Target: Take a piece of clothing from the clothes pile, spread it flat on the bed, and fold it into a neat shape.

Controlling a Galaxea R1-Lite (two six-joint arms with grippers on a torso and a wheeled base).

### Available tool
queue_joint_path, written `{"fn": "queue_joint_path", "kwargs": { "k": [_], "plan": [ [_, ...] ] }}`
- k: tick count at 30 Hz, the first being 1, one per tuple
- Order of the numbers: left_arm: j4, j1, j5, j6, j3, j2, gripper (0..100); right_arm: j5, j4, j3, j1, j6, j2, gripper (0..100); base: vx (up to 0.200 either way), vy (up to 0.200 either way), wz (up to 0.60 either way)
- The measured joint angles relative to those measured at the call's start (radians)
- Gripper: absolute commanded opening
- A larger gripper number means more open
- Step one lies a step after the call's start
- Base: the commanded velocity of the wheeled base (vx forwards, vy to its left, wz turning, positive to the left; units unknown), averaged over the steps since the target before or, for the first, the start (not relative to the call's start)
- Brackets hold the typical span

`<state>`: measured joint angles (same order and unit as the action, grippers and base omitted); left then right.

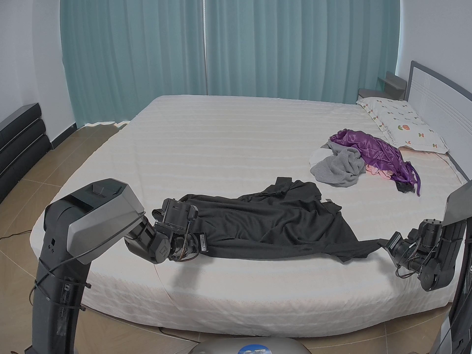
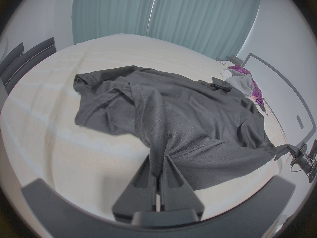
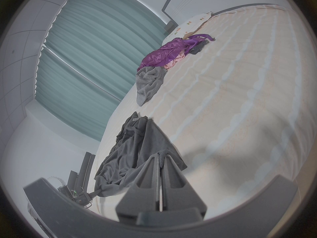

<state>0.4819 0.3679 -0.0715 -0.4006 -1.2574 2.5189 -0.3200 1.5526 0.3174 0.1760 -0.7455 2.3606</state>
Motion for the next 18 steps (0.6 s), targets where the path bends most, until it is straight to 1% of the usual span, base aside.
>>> {"fn": "queue_joint_path", "kwargs": {
  "k": [6,9,12,14,16,18],
  "plan": [
    [-0.018,-0.003,-0.003,0.001,0.091,-0.064,0,0.001,0.000,-0.008,-0.001,0.001,-0.003,0,0.000,0.000,0.00],
    [-0.051,-0.005,-0.003,0.005,0.139,-0.119,0,0.001,0.000,-0.017,-0.001,0.002,-0.009,0,0.000,0.000,0.00],
    [-0.117,-0.007,-0.003,0.010,0.180,-0.194,0,0.001,0.000,-0.035,0.000,0.005,-0.021,0,0.000,0.000,0.00],
    [-0.191,-0.009,-0.003,0.017,0.206,-0.252,0,-0.001,0.000,-0.056,0.000,0.007,-0.036,0,0.000,0.000,0.00],
    [-0.266,-0.009,-0.001,0.026,0.233,-0.306,0,-0.004,0.001,-0.089,0.001,0.012,-0.054,0,0.000,0.000,0.00],
    [-0.310,-0.007,0.000,0.035,0.262,-0.356,0,-0.010,0.000,-0.133,0.001,0.026,-0.074,0,0.000,0.000,0.00]
  ]
}}
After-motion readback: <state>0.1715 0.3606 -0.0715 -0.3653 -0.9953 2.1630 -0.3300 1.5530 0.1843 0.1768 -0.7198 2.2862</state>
